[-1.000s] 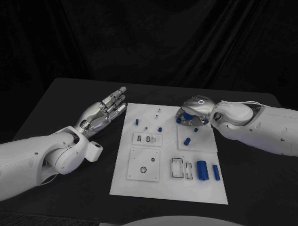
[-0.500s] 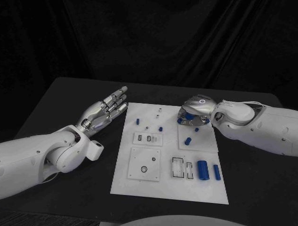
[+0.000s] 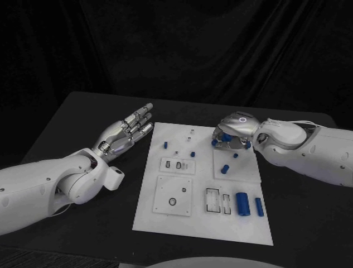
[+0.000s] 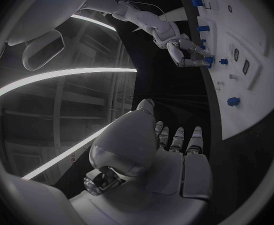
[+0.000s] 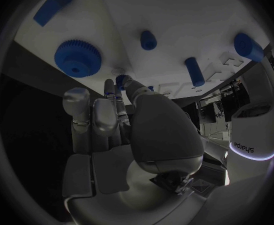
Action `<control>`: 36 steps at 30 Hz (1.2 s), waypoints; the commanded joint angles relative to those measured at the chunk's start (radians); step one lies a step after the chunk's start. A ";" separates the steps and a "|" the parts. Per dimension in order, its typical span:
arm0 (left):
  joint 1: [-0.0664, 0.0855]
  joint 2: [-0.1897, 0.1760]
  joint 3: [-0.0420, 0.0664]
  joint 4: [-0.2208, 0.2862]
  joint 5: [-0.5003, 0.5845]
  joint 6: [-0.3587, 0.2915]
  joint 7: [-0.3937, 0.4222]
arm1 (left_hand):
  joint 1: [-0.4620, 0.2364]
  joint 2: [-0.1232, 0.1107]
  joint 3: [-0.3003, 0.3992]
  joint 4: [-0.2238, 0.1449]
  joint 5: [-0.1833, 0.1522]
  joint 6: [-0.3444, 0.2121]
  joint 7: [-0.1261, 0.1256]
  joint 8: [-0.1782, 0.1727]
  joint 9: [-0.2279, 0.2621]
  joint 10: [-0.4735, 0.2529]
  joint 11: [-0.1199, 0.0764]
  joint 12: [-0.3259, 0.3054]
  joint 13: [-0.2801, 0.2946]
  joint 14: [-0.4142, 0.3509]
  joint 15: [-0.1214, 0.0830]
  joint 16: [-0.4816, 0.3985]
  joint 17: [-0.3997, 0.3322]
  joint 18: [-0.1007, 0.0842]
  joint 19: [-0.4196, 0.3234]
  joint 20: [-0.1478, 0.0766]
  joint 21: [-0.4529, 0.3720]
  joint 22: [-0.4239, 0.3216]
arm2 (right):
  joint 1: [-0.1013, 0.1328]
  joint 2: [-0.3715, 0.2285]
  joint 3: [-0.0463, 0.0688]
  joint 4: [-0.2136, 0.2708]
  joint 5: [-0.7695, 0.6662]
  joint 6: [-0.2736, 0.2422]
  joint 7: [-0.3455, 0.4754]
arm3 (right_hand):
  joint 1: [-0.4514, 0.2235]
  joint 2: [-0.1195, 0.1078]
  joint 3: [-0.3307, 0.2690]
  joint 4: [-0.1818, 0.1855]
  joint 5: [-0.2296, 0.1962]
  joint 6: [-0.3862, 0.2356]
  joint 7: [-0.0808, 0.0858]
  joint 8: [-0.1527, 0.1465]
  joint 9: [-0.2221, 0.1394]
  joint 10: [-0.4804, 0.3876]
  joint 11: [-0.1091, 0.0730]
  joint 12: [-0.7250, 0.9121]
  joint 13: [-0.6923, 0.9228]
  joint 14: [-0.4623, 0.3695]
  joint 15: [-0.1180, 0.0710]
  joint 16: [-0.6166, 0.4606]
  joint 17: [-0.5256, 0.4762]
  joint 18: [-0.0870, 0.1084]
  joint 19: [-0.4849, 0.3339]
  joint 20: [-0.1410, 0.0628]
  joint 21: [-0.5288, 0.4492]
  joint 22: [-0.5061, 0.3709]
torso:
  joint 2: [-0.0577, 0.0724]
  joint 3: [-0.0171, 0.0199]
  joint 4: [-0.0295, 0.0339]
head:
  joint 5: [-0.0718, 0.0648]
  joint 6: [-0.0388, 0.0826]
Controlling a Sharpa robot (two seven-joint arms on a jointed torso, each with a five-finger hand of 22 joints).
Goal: Assemble the parts on the task board
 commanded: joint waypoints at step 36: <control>0.003 0.027 0.001 -0.015 -0.002 0.024 -0.004 | 0.014 0.005 0.012 -0.004 0.004 -0.004 0.007 0.000 -0.001 0.002 0.011 -0.003 -0.001 0.001 0.008 -0.004 -0.002 0.017 0.000 0.008 -0.002 0.000 | 0.040 0.197 0.020 -0.193 0.067 0.069 -0.077 | -0.008 0.018 -0.004 0.009 0.022 0.001 -0.028 -0.026 0.097 -0.045 0.010 -0.019 -0.010 0.019 -0.002 0.000 -0.001 -0.018 -0.002 -0.004 0.004 0.017 | 0.002 0.0008 0.0008 | 0.016 -0.015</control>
